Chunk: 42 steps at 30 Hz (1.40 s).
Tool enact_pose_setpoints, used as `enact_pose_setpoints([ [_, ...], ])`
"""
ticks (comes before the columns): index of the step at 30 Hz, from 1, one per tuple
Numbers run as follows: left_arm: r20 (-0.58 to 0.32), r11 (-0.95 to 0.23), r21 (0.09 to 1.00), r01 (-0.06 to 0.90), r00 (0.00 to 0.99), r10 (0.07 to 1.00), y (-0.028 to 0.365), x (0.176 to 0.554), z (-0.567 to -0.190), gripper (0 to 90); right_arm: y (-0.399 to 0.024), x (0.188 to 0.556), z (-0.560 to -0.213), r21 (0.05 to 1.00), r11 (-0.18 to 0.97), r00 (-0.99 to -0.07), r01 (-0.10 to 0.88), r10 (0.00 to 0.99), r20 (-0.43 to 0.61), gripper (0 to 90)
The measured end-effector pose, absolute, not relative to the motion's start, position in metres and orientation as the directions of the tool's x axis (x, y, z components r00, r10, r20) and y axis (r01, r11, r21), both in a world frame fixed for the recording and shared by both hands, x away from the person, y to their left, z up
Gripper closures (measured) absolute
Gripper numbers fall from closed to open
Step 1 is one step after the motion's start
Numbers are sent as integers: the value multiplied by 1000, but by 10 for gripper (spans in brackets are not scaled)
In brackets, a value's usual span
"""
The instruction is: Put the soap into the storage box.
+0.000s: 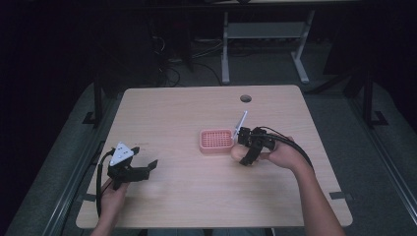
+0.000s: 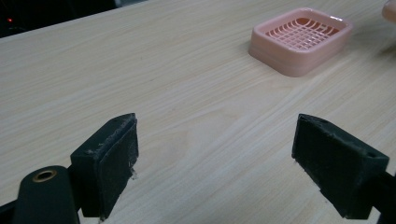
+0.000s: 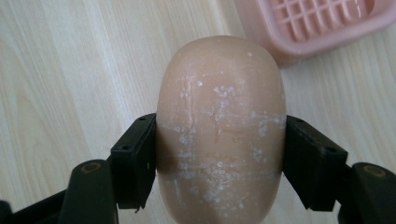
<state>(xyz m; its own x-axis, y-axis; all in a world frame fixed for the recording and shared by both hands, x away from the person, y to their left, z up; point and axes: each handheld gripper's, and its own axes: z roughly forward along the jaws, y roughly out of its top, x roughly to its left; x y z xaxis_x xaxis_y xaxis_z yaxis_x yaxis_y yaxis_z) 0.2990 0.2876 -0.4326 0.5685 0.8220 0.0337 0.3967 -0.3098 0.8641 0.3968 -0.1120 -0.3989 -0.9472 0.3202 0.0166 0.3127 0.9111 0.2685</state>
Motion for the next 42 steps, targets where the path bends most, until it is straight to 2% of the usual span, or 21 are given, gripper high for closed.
enact_pose_setpoints([
  [42, 31, -303, 867, 396, 563, 826, 289, 299, -432, 143, -61, 436, -387, 256, 935, -968, 245, 248, 21, 314],
])
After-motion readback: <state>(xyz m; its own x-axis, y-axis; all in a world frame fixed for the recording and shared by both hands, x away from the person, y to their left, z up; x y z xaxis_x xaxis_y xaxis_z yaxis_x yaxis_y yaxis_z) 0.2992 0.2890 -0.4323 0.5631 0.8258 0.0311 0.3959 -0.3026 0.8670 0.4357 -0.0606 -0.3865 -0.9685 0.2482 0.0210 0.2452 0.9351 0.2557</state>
